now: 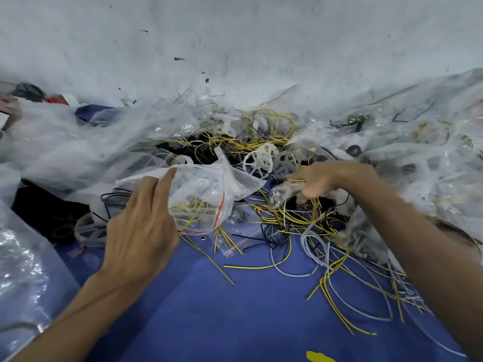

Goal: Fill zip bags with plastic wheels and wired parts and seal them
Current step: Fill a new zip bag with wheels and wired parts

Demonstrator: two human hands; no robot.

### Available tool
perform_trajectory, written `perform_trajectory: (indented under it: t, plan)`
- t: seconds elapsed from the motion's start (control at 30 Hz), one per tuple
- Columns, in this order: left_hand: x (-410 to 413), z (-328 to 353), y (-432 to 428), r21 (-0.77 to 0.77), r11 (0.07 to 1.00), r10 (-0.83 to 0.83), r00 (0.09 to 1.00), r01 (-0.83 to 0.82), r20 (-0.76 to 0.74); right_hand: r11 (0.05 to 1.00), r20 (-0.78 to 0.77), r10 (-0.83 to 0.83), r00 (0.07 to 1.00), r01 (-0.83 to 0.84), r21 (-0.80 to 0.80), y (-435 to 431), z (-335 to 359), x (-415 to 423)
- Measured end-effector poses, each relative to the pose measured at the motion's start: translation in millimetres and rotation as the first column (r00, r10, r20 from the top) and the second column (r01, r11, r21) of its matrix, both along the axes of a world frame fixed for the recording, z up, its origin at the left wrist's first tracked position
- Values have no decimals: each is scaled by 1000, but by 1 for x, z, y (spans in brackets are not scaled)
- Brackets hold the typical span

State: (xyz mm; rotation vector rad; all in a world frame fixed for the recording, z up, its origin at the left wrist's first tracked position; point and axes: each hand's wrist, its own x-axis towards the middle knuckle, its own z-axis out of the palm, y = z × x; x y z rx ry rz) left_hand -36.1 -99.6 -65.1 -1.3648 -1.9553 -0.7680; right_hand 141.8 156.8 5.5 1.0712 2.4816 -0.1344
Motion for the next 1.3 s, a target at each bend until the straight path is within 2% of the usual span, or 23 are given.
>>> perform_trajectory:
  t: [0.07,0.13,0.17,0.23,0.3,0.33,0.43,0.47,0.63,0.8,0.87,1.0,1.07,1.13,1.23,1.3]
  plan:
    - [-1,-1,0,2,1000,-18,1000,18,-13,987,-41,30,999,-23,160,4,10,-8]
    - [2,-3,0,1,998,-58,998,58,-17,947,-245,54,968,28,320,6,12,-21]
    - [3,-4,0,-6,996,-87,996,87,-22,924,-389,62,919,94,372,7,10,-31]
    - [7,-7,0,-37,986,-165,986,165,-14,926,-625,67,778,185,329,11,2,-51]
    - [11,-9,-1,-82,964,-253,967,253,6,968,-744,-4,668,191,166,17,-8,-70]
    - [13,-9,-2,-106,951,-291,957,291,16,976,-748,-41,662,185,111,21,-15,-79]
    - [17,-9,-3,-169,914,-360,930,368,79,977,-547,-90,832,181,116,33,-45,-100]
    - [18,-8,-3,-187,906,-367,926,378,92,974,-510,-105,853,192,120,35,-55,-104]
    - [20,-13,0,-216,881,-412,907,422,89,928,-664,-202,720,357,105,33,-78,-114]
    - [20,-13,2,-210,860,-463,884,466,67,934,-791,-183,583,354,45,28,-86,-108]
    - [20,-14,2,-197,856,-469,879,477,90,946,-854,-183,487,324,-18,25,-82,-101]
    - [19,-20,3,-141,839,-495,845,526,203,958,-963,-189,191,251,-139,15,-56,-88]
    - [17,-24,4,-94,820,-523,807,564,275,920,-932,-363,-1,158,-358,6,-39,-81]
    - [14,-28,6,-57,809,-537,774,585,335,822,-812,-569,-134,-51,-567,-11,-23,-70]
    - [11,-33,9,-27,804,-541,749,594,382,633,-623,-763,-172,-393,-667,-42,-5,-45]
    - [11,-35,10,-16,804,-541,741,595,398,517,-558,-824,-102,-538,-666,-61,4,-27]
